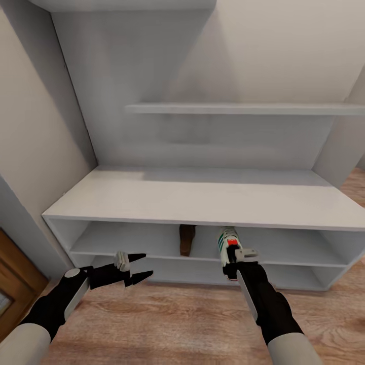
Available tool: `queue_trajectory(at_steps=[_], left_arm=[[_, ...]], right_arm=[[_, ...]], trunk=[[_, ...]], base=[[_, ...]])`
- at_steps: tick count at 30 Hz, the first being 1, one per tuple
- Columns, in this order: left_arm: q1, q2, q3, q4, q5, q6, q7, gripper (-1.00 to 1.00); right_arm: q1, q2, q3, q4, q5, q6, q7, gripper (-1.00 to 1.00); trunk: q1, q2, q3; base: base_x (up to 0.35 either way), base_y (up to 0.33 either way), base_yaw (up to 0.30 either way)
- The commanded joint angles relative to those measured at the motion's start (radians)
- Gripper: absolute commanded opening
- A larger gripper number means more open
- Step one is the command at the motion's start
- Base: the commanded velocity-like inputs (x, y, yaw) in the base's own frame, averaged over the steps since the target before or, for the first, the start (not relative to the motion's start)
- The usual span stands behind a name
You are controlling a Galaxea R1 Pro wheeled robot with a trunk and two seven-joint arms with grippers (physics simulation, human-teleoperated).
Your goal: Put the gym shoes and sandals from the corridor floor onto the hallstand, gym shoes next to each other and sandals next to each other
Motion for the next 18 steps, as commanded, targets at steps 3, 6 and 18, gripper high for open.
queue_trajectory(at_steps=[3,6,18], left_arm=[[0.0,-0.001,-0.005,0.0,0.008,0.003,0.0,1.0],[0.0,-0.002,-0.006,0.0,0.01,0.003,-0.001,1.0],[-0.001,-0.118,-0.156,-0.006,0.007,0.001,-0.029,1.0]], right_arm=[[-0.001,0.0,0.0,-0.001,0.008,0.006,0.0,-1.0],[-0.001,0.0,0.0,-0.001,0.008,0.006,0.0,-1.0],[-0.001,0.0,0.0,0.001,0.008,0.006,0.0,-1.0]], trunk=[[0.0,0.0,-0.001],[0.0,0.0,-0.001],[0.0,0.0,-0.001]], base=[[0.186,0.0,0.0],[0.047,0.0,0.0],[0.004,0.0,0.0]])
